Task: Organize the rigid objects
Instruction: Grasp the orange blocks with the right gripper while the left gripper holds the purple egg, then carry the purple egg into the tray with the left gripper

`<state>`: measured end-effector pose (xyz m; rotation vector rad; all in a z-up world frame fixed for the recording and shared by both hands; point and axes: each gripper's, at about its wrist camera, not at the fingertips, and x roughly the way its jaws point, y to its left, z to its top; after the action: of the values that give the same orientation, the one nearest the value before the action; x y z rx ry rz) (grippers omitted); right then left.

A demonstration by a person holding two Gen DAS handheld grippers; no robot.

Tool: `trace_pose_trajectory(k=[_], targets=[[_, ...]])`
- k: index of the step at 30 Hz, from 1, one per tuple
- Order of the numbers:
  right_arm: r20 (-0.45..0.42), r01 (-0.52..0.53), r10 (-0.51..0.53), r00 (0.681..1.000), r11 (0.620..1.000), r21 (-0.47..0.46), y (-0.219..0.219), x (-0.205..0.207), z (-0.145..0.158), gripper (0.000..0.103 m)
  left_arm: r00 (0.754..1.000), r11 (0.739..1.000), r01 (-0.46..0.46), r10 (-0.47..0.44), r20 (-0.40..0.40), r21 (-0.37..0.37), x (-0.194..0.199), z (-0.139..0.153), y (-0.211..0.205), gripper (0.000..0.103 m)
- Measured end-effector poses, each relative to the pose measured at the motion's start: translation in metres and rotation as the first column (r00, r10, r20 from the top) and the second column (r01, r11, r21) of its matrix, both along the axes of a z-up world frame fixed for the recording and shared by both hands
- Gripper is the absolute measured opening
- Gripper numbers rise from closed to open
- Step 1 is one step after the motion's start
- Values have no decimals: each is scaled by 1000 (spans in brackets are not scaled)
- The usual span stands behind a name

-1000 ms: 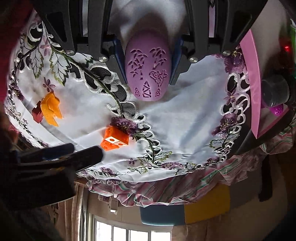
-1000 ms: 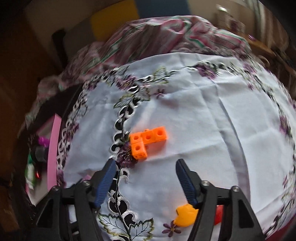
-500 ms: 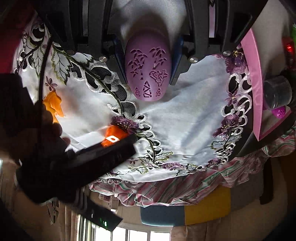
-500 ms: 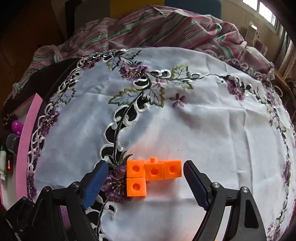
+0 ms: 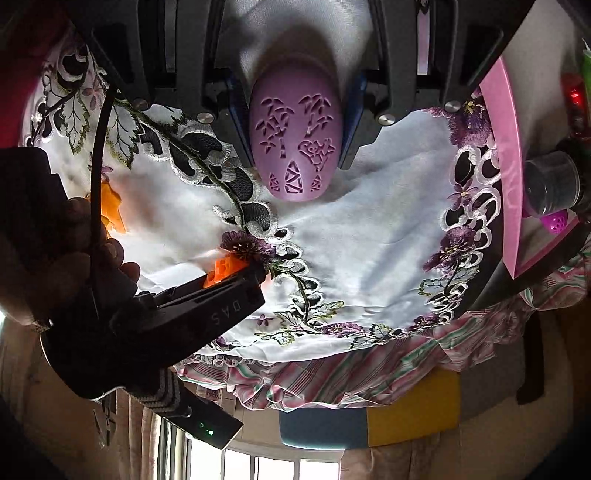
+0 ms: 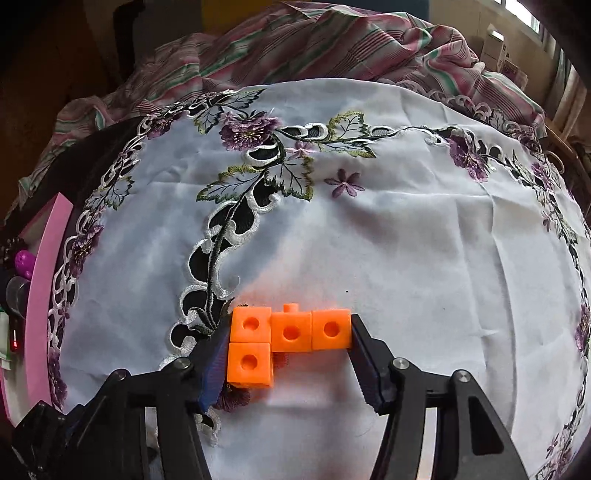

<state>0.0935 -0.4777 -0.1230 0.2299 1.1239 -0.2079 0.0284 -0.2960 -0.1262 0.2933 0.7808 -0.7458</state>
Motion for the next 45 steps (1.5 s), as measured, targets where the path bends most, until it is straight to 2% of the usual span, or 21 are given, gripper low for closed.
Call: trace_pose_trajectory(k=[5,16,26,29,35,45], targets=[[5,-4,4,1000,1000,-19,2,-1,-1,60,1000,1000,-1,1,4,3,0,0,0,45],[12,6,-6,1000,1000,15,-1,-3,-4,61,1000,1000,-3,3,0,7,0,0,0,45],[24,1,-1,1000,1000,-8,0,-1,-4,60,996,999,-36,36,-83,9,7,12,0,44],[27,-3,4,1000,1000,-16,0,0,-4,60,999,1000,-25,25,-41,5,-1,24,1,44],[33,-9,9,999,1000,-18,0,-1,-4,60,999,999,-39,38,-35,-24,-9,52,11,44],[31,-29,30,999,999,-35,2,-1,-4,60,992,990,-125,127,22,-58,-14,95,53,44]])
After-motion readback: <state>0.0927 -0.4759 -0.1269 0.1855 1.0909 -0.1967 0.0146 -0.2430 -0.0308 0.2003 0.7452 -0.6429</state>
